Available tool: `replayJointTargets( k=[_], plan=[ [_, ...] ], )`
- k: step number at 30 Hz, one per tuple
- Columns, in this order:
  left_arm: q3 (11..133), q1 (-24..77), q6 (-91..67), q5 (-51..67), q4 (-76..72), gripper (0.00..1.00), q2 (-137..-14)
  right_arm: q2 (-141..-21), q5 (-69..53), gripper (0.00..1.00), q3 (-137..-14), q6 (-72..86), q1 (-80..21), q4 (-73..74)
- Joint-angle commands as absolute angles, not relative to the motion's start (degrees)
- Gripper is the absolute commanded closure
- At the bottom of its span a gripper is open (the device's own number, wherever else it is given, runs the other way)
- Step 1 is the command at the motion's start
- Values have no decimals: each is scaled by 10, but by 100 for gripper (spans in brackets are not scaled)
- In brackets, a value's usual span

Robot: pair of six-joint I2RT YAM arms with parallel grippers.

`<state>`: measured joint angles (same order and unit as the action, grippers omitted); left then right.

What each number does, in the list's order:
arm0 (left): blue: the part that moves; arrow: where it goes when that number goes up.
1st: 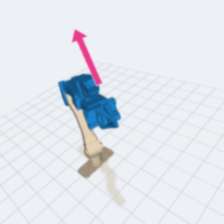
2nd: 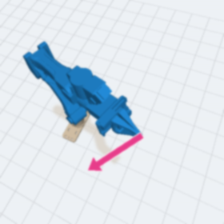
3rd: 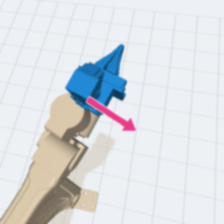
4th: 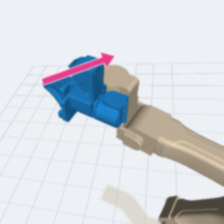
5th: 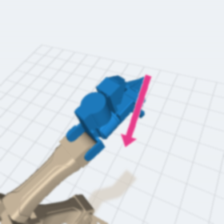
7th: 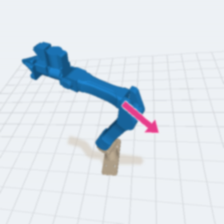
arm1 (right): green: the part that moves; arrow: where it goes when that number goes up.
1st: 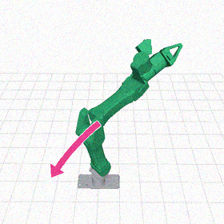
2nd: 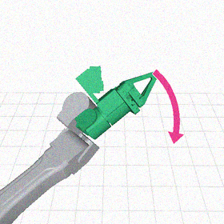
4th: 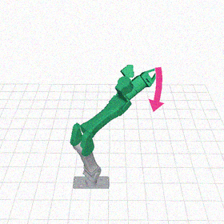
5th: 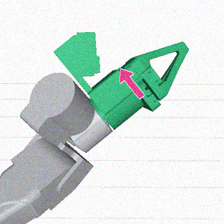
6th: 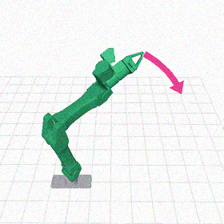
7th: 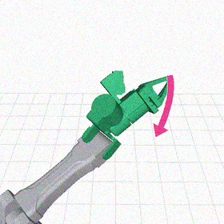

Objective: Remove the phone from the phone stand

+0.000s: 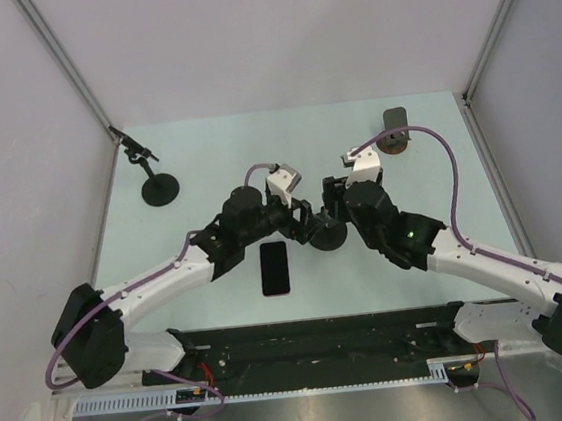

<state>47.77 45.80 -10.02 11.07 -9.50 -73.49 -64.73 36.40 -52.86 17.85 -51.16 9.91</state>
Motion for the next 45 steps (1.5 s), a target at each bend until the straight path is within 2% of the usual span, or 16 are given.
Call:
replayJointTargets(
  k=[1, 5, 11, 12, 16, 17, 21, 24, 45],
  plan=[
    [512, 477, -106, 112, -168, 19, -766, -645, 418, 100, -538, 207, -520, 39],
    [523, 489, -98, 109, -175, 25, -792, -645, 417, 100, -538, 208, -522, 40],
    [530, 489, -109, 105, -187, 42, -813, -646, 416, 100, -538, 214, -525, 48],
    [530, 489, -109, 101, -188, 49, -815, -646, 415, 100, -538, 216, -525, 50],
    [531, 489, -114, 96, -192, 65, -815, -646, 416, 100, -538, 220, -526, 57],
    [530, 489, -116, 96, -192, 73, -816, -646, 416, 100, -538, 219, -526, 57],
    [525, 488, -118, 86, -192, 92, -809, -643, 415, 100, -538, 215, -526, 60],
    [515, 478, -115, 86, -192, 99, -803, -639, 404, 100, -538, 193, -526, 57],
    [464, 411, -122, 173, -202, 100, -794, -597, 280, 100, -520, 152, -436, 78]
  ],
)
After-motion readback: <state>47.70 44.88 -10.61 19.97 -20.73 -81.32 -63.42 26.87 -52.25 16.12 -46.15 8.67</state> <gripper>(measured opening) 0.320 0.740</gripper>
